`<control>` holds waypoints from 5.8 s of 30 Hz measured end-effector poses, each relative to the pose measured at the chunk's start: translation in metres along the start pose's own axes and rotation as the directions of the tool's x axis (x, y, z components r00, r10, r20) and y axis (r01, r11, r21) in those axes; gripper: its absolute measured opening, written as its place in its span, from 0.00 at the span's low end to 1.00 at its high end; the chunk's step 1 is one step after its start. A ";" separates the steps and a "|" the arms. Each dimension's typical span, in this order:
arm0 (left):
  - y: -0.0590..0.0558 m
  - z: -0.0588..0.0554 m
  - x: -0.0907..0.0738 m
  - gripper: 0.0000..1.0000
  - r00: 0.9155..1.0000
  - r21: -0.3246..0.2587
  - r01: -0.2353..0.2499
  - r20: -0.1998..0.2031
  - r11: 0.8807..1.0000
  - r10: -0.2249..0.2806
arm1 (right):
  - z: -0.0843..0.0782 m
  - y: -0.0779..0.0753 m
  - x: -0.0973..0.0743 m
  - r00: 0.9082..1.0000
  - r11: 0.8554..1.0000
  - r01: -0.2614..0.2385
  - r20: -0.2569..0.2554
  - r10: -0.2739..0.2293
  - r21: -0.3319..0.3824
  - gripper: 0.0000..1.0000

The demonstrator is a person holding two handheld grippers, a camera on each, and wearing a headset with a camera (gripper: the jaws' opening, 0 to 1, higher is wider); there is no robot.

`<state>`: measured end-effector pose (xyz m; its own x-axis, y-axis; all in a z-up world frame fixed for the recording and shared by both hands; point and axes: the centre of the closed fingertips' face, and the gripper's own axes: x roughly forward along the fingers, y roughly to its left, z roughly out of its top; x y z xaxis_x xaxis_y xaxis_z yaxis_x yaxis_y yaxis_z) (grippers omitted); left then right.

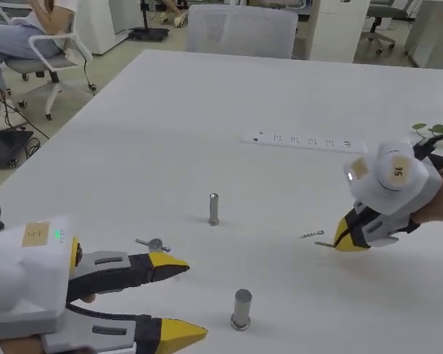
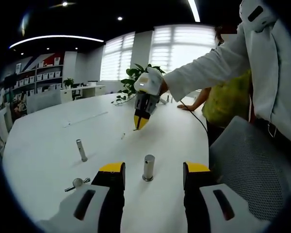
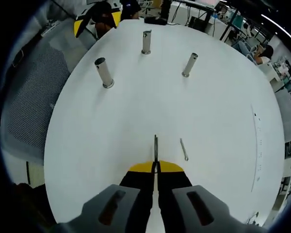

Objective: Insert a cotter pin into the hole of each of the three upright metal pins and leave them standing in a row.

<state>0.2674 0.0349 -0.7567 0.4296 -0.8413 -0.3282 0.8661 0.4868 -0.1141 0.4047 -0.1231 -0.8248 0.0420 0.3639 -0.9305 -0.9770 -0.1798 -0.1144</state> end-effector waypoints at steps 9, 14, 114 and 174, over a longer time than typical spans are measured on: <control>-0.009 0.010 0.006 0.45 1.000 0.028 0.008 0.014 1.000 -0.008 | 0.020 0.028 -0.022 1.000 1.000 0.003 0.009 -0.002 -0.017 0.02; -0.015 0.014 0.009 0.45 1.000 0.041 0.016 0.018 0.999 -0.016 | 0.032 0.044 -0.033 1.000 1.000 -0.001 0.021 0.001 -0.028 0.02; -0.052 0.032 0.061 0.00 0.987 0.190 0.161 -0.047 0.969 -0.155 | 0.118 0.127 -0.049 0.982 0.982 -0.185 0.024 0.186 -0.050 0.05; -0.048 0.030 0.049 0.00 0.980 0.062 0.196 -0.029 0.979 -0.195 | 0.121 0.122 -0.058 0.978 0.995 -0.030 0.204 0.049 -0.095 0.11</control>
<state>0.2550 -0.0371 -0.7389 0.2450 -0.9129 -0.3263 0.9477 0.2965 -0.1180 0.2583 -0.0559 -0.7427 -0.0497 0.5332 -0.8445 -0.9536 -0.2767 -0.1185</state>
